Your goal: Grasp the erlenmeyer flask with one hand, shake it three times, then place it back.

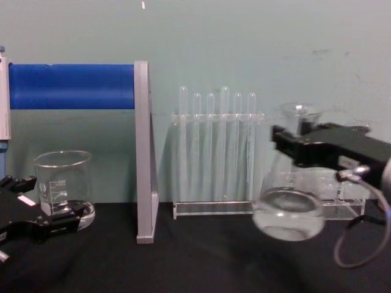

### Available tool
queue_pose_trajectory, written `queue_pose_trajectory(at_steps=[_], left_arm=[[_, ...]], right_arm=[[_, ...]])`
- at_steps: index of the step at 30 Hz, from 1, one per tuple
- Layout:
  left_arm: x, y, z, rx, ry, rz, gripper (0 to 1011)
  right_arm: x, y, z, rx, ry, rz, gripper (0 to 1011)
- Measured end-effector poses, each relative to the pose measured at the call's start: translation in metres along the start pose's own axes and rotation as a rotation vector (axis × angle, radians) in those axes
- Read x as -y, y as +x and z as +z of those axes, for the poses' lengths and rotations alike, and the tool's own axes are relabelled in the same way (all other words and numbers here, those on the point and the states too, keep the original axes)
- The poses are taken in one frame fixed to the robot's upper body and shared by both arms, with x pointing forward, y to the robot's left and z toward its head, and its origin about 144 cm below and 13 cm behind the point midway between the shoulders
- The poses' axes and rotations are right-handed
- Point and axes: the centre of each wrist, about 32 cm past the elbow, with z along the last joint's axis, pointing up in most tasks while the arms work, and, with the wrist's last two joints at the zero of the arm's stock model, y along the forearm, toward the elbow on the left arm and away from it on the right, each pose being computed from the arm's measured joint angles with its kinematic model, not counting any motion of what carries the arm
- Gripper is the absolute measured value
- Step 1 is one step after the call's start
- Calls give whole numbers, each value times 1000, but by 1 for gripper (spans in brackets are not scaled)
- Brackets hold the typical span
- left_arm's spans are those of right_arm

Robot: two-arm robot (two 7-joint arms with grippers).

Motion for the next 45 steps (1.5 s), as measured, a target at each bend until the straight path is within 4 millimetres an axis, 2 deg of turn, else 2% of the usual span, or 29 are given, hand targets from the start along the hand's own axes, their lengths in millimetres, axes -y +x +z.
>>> queue_pose_trajectory(at_steps=[7,15,32,45], left_arm=[[0,0,0,0,0,0,1001],[0,0,0,0,0,0,1001],[0,0,0,0,0,0,1001],[0,0,0,0,0,0,1001]], right_arm=[[-9,-9,0,-2,2,131,450],[-12,-7,0,4,-3,169,450],[-10,11,-4,11,-20,211,450],[-3,31,-13,-3,-37,354,450]])
